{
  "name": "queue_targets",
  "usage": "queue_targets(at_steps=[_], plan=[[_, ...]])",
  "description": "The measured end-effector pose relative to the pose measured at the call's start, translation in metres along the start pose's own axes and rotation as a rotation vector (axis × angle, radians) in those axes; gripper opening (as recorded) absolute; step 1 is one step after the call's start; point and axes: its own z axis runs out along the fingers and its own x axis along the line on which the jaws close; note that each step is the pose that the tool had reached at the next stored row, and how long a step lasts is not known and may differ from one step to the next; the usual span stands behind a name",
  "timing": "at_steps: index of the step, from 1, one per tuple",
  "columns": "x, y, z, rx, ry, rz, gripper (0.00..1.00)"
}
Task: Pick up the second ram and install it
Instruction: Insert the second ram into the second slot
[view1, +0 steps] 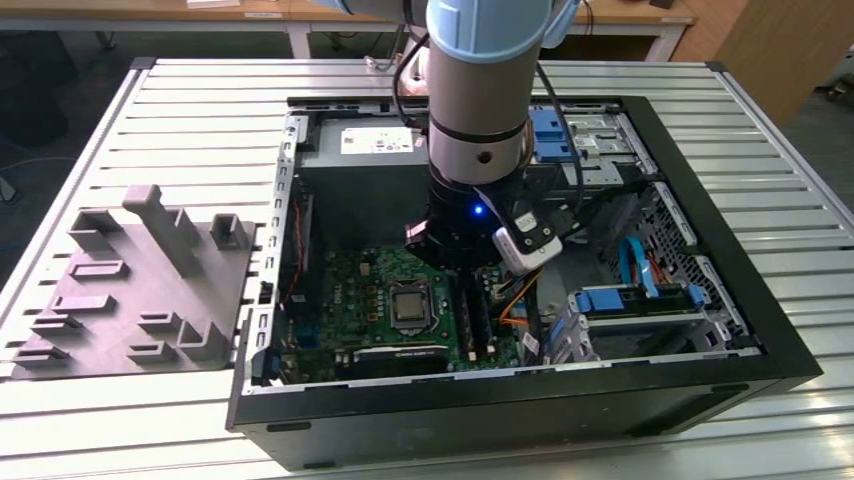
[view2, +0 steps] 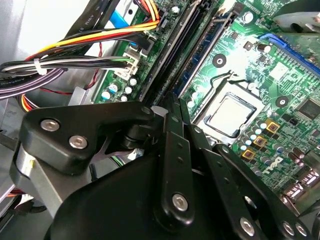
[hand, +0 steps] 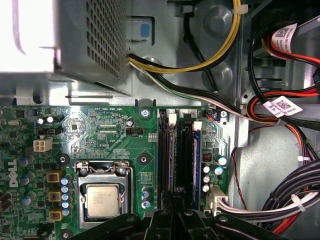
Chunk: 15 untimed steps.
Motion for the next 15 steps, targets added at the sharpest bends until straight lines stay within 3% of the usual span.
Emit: queue_targets(at_steps=[7, 8, 11, 15], plan=[[0.0000, 0.0000, 0.0003, -0.0001, -0.0001, 0.000, 0.13], [0.0000, 0.0000, 0.0004, -0.0001, -0.0001, 0.000, 0.19], [0.0000, 0.0000, 0.0004, 0.0001, 0.0000, 0.000, 0.19], [-0.0004, -0.0008, -0.0094, 0.0001, 0.0000, 0.000, 0.19]])
